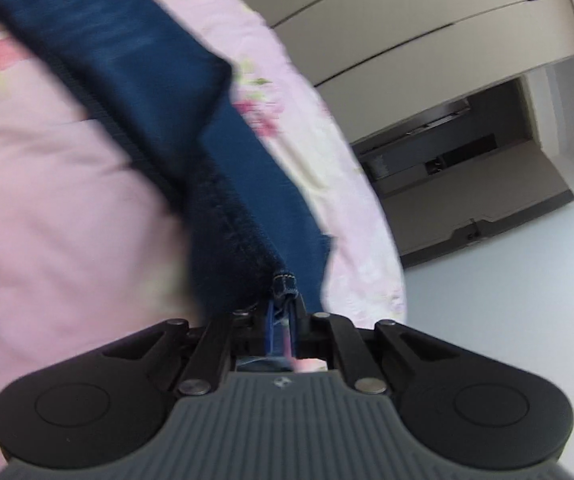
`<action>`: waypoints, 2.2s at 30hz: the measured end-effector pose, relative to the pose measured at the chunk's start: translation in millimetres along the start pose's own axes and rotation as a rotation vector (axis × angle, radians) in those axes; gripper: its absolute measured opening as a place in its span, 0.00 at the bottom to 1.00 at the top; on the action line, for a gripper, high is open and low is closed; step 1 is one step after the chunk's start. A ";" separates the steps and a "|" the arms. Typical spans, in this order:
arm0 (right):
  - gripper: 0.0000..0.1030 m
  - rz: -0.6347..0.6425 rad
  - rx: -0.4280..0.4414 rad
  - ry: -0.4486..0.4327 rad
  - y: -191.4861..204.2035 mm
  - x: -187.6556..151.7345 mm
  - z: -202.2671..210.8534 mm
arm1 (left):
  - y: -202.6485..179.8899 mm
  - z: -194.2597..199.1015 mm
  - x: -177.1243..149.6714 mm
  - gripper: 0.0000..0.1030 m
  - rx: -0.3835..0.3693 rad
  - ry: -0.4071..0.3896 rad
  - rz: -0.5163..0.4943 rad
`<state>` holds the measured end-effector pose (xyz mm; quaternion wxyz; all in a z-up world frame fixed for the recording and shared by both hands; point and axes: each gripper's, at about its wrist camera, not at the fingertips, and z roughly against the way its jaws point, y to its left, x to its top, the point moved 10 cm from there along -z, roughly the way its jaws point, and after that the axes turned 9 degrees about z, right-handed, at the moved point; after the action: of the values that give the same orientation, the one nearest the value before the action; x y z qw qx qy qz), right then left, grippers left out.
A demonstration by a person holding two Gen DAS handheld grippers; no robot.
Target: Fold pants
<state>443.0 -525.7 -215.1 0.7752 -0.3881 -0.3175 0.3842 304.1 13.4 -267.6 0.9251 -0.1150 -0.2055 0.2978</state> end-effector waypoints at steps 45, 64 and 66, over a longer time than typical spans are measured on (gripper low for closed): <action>0.27 -1.852 0.501 0.113 -56.7 -125.7 -197.6 | -3.3 1.8 7.0 0.06 0.020 0.034 0.034; 0.48 -1.936 0.443 0.095 -42.3 -160.3 -187.5 | 4.7 9.2 11.1 0.21 -0.091 0.065 0.157; 0.48 -1.953 0.467 0.092 -39.8 -162.7 -186.6 | 7.9 5.0 8.3 0.30 -0.139 0.079 0.218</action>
<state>522.6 -745.5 -305.7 0.8190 0.1895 -0.3833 -0.3827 304.0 25.1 -263.2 0.8844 -0.2119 -0.1753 0.3771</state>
